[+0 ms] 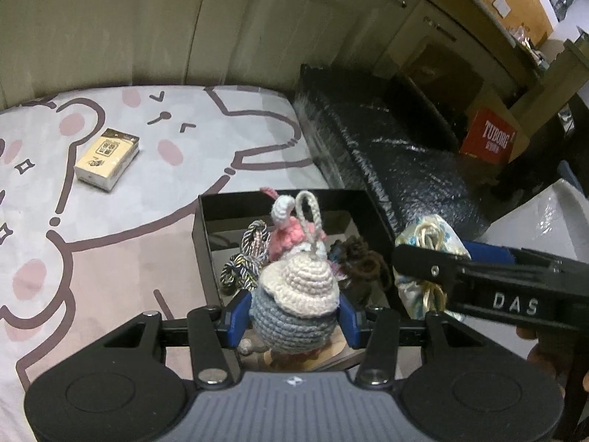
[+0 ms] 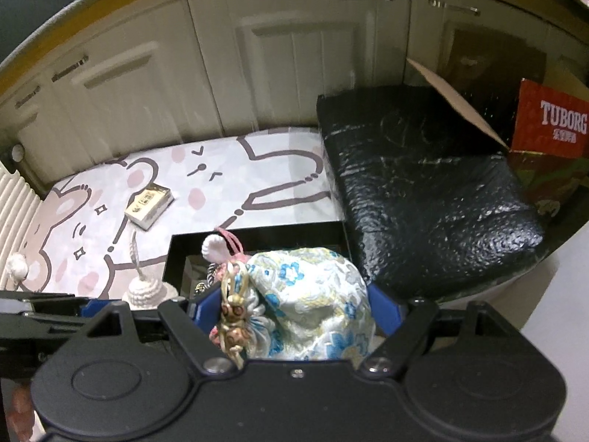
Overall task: Organize objects
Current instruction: 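Lower the grey doll and the floral pouch into the black box and open both tools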
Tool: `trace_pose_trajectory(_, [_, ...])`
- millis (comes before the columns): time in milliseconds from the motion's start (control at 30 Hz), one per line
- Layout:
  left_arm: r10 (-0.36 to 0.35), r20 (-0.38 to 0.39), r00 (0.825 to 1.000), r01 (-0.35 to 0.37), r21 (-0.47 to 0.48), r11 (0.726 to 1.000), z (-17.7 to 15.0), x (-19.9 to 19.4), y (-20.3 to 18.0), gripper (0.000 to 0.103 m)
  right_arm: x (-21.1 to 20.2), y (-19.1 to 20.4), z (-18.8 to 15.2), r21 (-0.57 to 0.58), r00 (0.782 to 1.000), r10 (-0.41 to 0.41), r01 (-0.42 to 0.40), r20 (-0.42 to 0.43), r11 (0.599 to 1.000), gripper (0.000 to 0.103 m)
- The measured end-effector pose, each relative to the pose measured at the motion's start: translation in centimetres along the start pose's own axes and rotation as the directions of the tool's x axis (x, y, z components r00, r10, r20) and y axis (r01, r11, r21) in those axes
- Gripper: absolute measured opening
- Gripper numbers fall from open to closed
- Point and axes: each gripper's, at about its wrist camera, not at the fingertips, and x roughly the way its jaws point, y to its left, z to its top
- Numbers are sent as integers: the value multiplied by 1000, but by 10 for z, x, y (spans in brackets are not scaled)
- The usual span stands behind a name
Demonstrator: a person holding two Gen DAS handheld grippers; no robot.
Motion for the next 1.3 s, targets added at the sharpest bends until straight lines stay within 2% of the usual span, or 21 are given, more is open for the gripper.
trace_pose_trajectory(100, [-5,-26,1000,6,13,1000,-1,6,0,54,9,-2,1,23,1000,11,-11,-19,1000,84])
trace_pose_trajectory(167, [-6,-24,1000,6,22,1000,-1,6,0,65,15,-4,1,49,999,9,-7,-31,999,90])
trace_pose_trajectory(267, [5,-16,1000,-4,19,1000,1,4,1,66,20,-5,-1,49,999,-6,9,-54,999,94])
trace_pose_trajectory(500, [14,-15,1000,-14,22,1000,2,1,1,64,19,-8,-2,60,998,-18,21,-60,998,94])
trace_pose_trajectory(600, [17,-15,1000,-16,28,999,2,-1,1,58,18,-7,-2,58,998,-20,24,-62,998,81])
trace_pose_trajectory(667, [14,-19,1000,-13,29,999,2,-1,1,52,19,-8,-1,61,997,-28,32,-66,998,59])
trace_pose_trajectory(767, [13,-27,1000,-12,39,999,2,0,0,48,22,-12,1,88,997,-33,39,-68,995,46])
trace_pose_trajectory(867, [11,-33,999,-10,46,999,3,0,1,47,32,-14,2,83,995,-48,56,-86,995,38])
trace_pose_trajectory(1033, [11,-45,999,-9,55,998,3,3,1,47,58,-12,-8,73,980,-39,54,-193,996,36])
trace_pose_trajectory(1067, [12,-48,999,-10,58,998,3,4,1,47,63,-11,-10,67,975,-31,47,-221,997,35])
trace_pose_trajectory(1133, [14,-52,999,-11,59,998,3,6,1,46,81,-7,-19,57,940,-33,55,-340,997,31])
trace_pose_trajectory(1200, [12,-54,998,-8,58,998,4,7,2,46,96,2,-33,-26,909,-78,74,-409,997,27])
trace_pose_trajectory(1233, [11,-56,998,-8,59,998,4,7,3,46,98,7,-37,-71,908,-98,76,-408,995,27])
trace_pose_trajectory(1300, [17,-60,998,-13,62,998,4,9,3,46,99,9,-36,-71,907,-100,78,-408,994,26])
